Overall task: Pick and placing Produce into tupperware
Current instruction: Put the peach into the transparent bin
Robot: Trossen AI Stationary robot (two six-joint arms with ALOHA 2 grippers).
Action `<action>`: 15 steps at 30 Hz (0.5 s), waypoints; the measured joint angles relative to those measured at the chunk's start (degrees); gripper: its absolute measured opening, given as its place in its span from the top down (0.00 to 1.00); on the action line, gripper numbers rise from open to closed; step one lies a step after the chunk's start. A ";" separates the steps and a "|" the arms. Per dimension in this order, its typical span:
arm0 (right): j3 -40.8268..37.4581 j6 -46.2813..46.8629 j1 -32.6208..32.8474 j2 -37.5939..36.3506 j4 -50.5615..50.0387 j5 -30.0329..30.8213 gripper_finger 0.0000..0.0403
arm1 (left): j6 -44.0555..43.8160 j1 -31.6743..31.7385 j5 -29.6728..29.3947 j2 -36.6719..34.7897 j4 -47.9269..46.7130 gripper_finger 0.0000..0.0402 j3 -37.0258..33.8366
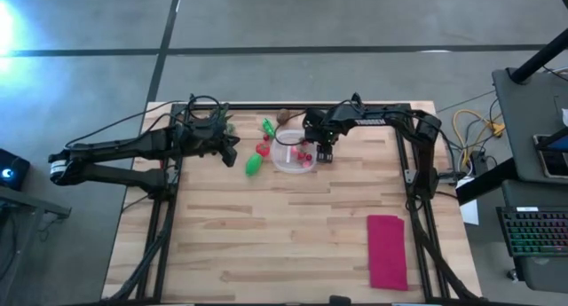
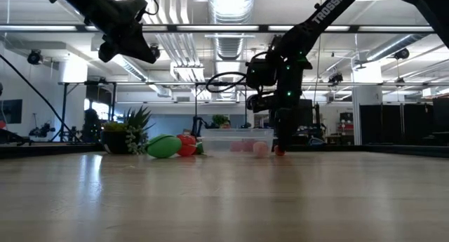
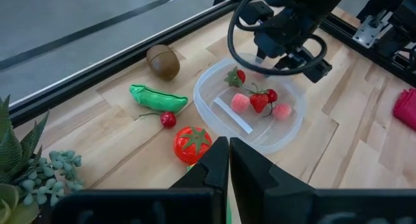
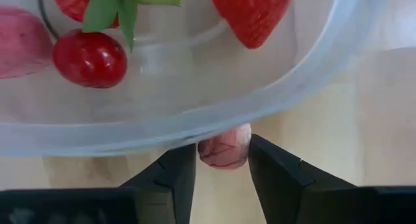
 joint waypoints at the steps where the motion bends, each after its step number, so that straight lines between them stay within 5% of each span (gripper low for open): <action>1: 0.02 0.27 0.00 0.37 0.08 -0.01 0.67 | 0.00 0.02 0.00 0.00 -0.02 1.00 0.00; 7: 0.09 0.79 -0.04 0.69 0.16 0.20 0.66 | -0.02 0.01 0.00 0.00 -0.04 1.00 0.00; 15: 0.68 1.81 -0.04 0.66 -0.77 2.61 0.77 | 0.00 0.02 0.01 0.00 -0.07 1.00 0.00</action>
